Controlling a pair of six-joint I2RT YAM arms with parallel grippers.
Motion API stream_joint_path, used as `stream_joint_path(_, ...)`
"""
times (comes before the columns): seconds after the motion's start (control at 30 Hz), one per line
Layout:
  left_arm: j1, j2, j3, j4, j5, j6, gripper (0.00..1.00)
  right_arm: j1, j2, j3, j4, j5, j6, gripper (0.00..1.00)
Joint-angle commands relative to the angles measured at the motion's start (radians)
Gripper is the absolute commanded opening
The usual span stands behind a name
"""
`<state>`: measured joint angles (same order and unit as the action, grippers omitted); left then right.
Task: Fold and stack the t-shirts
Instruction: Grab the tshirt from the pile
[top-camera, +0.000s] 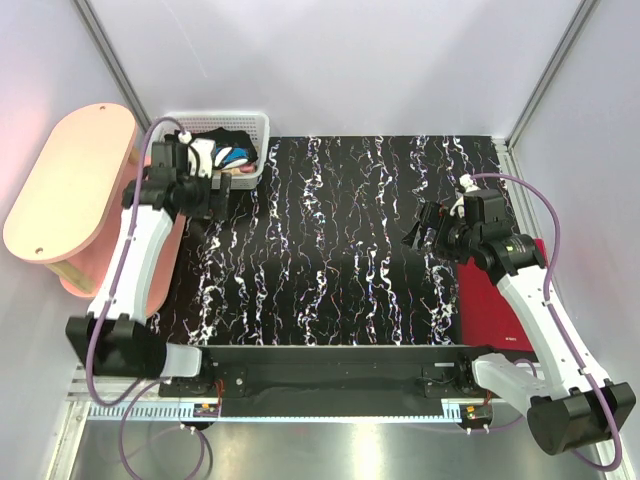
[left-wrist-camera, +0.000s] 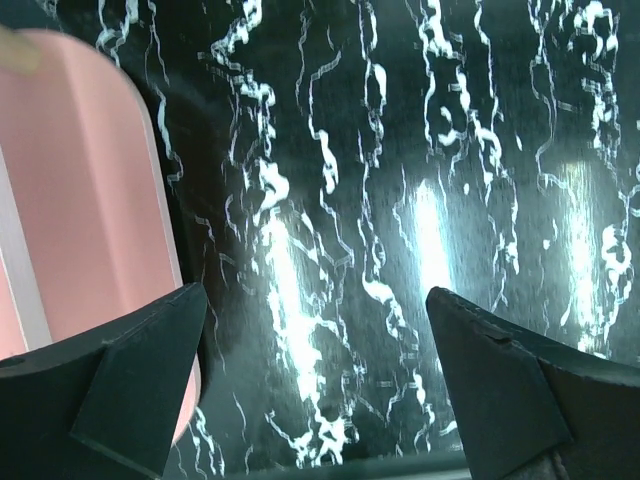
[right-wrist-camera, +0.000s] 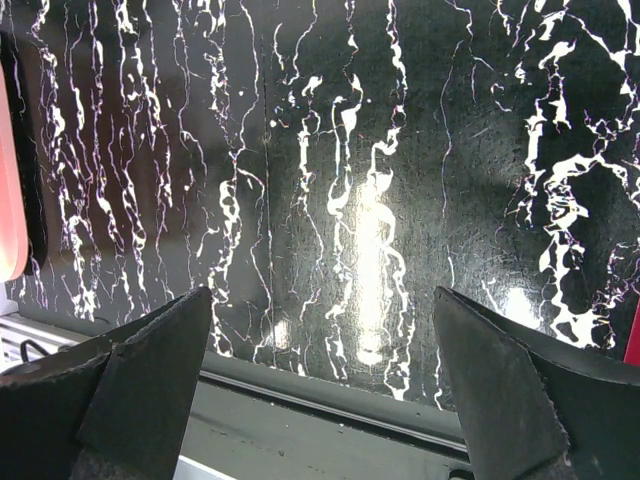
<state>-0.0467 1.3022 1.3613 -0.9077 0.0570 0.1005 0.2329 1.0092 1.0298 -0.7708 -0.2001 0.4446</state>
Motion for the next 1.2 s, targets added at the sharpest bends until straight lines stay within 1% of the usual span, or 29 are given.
stream_joint_path(0.0,0.001,0.153,0.2,0.082,-0.005,0.007,0.99,-0.001,0.0,-0.008,0.031,-0.004,-0.02,1.0)
stream_joint_path(0.03,0.001,0.187,0.237,0.082,-0.028,0.005,0.99,0.0,0.006,-0.01,0.036,-0.002,-0.02,1.0)
stream_joint_path(0.07,0.002,0.227,0.31,0.085,-0.035,0.016,0.99,-0.001,0.008,-0.01,0.034,0.002,-0.021,0.99)
stream_joint_path(0.1,0.001,0.297,0.35,0.087,-0.045,0.019,0.99,0.0,0.008,-0.008,0.036,0.008,-0.026,1.0)
stream_joint_path(0.13,0.002,0.343,0.393,0.09,-0.083,0.022,0.99,0.002,0.009,-0.008,0.038,0.011,-0.027,1.0)
stream_joint_path(0.17,0.002,0.385,0.486,0.092,-0.097,0.027,0.99,0.003,0.011,-0.007,0.036,0.019,-0.027,1.0)
stream_joint_path(0.2,0.002,0.472,0.534,0.09,-0.105,0.033,0.99,0.003,0.011,-0.007,0.038,0.022,-0.03,1.0)
stream_joint_path(0.23,0.002,0.514,0.582,0.087,-0.121,0.039,0.99,0.003,0.015,-0.005,0.038,0.025,-0.033,1.0)
stream_joint_path(0.27,0.002,0.552,0.672,0.086,-0.128,0.048,0.99,0.006,0.019,-0.005,0.038,0.025,-0.034,1.0)
stream_joint_path(0.3,0.002,0.636,0.715,0.082,-0.134,0.056,0.99,0.005,0.02,-0.007,0.039,0.027,-0.034,1.0)
stream_joint_path(0.33,0.002,0.675,0.761,0.078,-0.149,0.061,0.99,0.005,0.025,-0.008,0.039,0.028,-0.032,1.0)
stream_joint_path(0.37,0.002,0.718,0.842,0.069,-0.157,0.068,0.99,0.005,0.026,-0.008,0.039,0.025,-0.032,1.0)
stream_joint_path(0.47,0.011,0.845,0.962,0.067,-0.186,0.058,0.99,0.005,0.023,-0.014,0.038,0.018,-0.026,1.0)
stream_joint_path(0.53,0.022,0.928,1.013,0.066,-0.204,0.035,0.99,0.006,0.014,-0.02,0.036,0.014,-0.023,1.0)
stream_joint_path(0.57,0.03,0.949,1.048,0.067,-0.207,0.018,0.99,0.006,0.012,-0.022,0.034,0.014,-0.023,1.0)
stream_joint_path(0.63,0.034,0.992,1.071,0.07,-0.238,0.005,0.99,0.006,0.006,-0.025,0.031,0.013,-0.023,1.0)
stream_joint_path(0.73,0.036,1.039,1.063,0.076,-0.233,0.014,0.99,0.006,0.006,-0.027,0.028,0.013,-0.024,1.0)
stream_joint_path(0.8,0.038,1.052,1.044,0.079,-0.23,0.018,0.95,0.006,0.011,-0.028,0.025,0.011,-0.024,0.99)
stream_joint_path(0.83,0.038,1.056,1.023,0.081,-0.218,0.024,0.92,0.006,0.012,-0.028,0.024,0.011,-0.027,0.98)
stream_joint_path(0.9,0.039,1.056,1.003,0.081,-0.2,0.033,0.8,0.006,0.014,-0.025,0.019,0.011,-0.03,0.98)
stream_joint_path(1.0,0.039,1.057,0.981,0.081,-0.194,0.041,0.26,0.006,0.014,-0.019,0.011,0.011,-0.03,0.97)
stream_joint_path(1.07,0.039,1.051,0.973,0.079,-0.206,0.035,0.0,0.005,0.008,-0.014,0.008,0.004,-0.033,0.96)
stream_joint_path(1.17,0.041,1.02,0.967,0.079,-0.209,0.031,0.0,0.006,-0.004,-0.014,0.002,0.004,-0.035,0.96)
